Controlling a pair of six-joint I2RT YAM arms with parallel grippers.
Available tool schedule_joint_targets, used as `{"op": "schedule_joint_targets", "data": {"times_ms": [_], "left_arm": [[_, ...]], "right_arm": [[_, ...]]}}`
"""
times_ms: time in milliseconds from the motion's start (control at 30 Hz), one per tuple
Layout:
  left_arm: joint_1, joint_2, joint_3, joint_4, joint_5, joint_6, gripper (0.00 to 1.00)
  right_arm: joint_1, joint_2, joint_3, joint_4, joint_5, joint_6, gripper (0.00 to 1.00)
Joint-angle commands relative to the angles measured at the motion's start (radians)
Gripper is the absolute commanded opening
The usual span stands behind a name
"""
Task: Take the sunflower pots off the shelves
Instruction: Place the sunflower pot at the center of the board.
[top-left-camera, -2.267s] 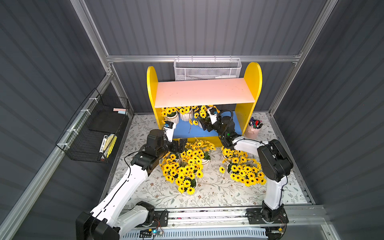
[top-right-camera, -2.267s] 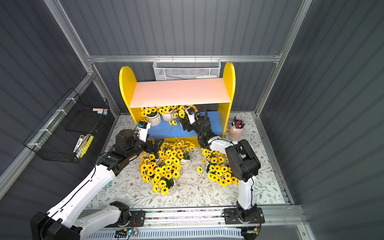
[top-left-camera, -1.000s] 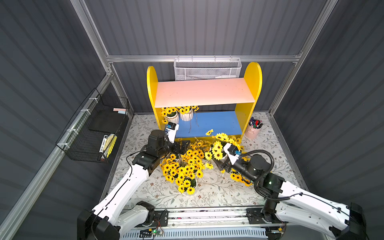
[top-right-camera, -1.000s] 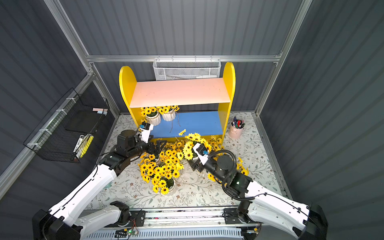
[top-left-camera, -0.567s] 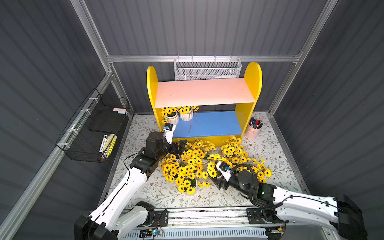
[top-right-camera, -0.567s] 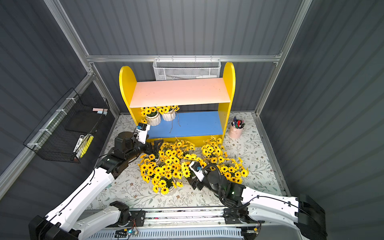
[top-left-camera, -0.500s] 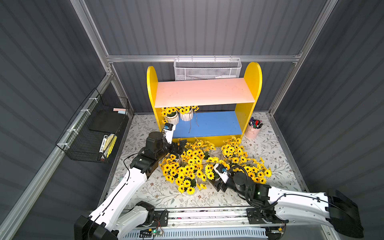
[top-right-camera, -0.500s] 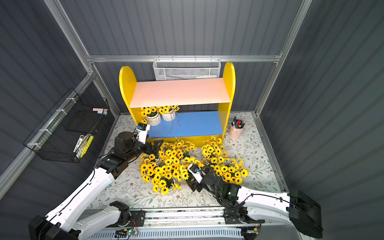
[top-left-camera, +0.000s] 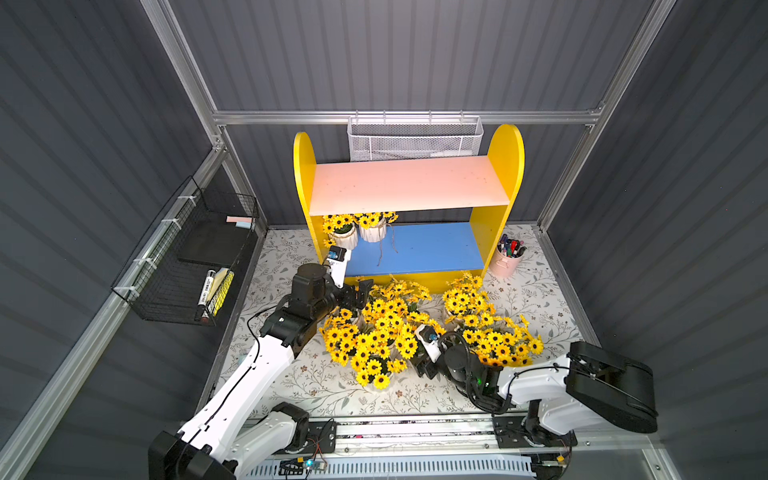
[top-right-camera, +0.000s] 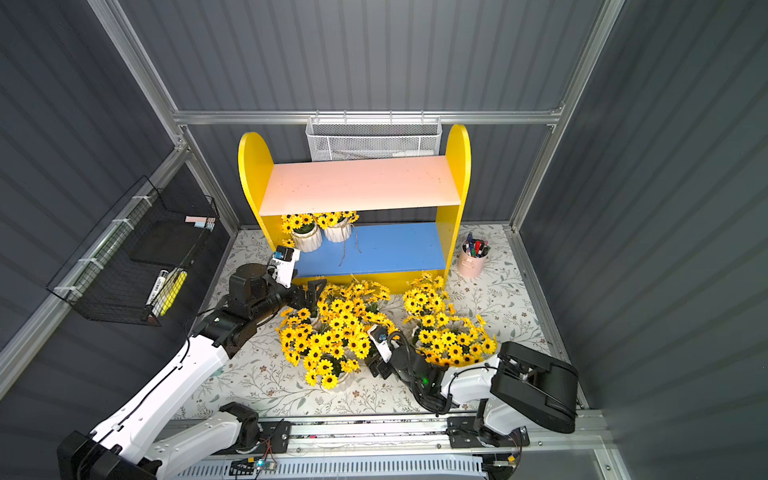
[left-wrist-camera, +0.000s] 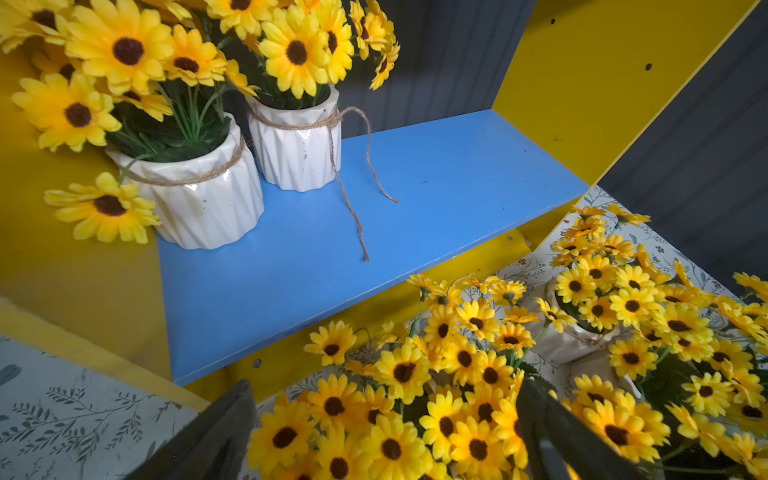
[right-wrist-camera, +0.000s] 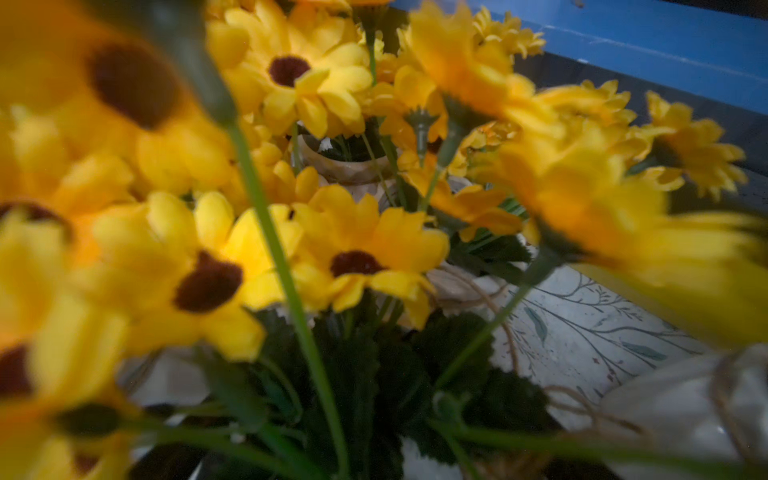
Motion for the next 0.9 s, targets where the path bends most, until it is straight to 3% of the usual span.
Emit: {"op": "schedule_joint_targets", "data": {"times_ms": [0, 467, 533, 600, 700, 733, 867], "left_arm": [[-0.004, -0.005, -0.014, -0.005, -0.002, 0.015, 0.99], [-0.005, -0.001, -0.016, -0.003, 0.005, 0.013, 0.99], [-0.005, 0.000, -0.016, -0.003, 0.006, 0.012, 0.99], [-0.005, 0.002, -0.015, -0.001, 0.007, 0.013, 0.99], [-0.005, 0.003, -0.014, -0.001, 0.010, 0.012, 1.00], [-0.005, 0.003, -0.015, -0.002, 0.011, 0.012, 0.99], [-0.007, 0.005, -0.011, -0.005, 0.021, 0.012, 0.99]], "right_arm": [[0.001, 0.051, 0.023, 0.155, 0.084, 0.003, 0.00], [-0.002, 0.112, -0.005, 0.172, 0.356, -0.008, 0.02], [-0.005, 0.133, -0.008, 0.209, 0.338, -0.016, 0.14], [-0.002, 0.141, 0.006, 0.197, 0.297, -0.020, 0.53], [0.004, 0.117, 0.024, 0.130, 0.288, 0.010, 0.91], [0.005, 0.103, 0.029, 0.102, 0.291, 0.016, 0.99], [0.014, -0.004, 0.069, -0.113, 0.283, 0.074, 0.99]]}}
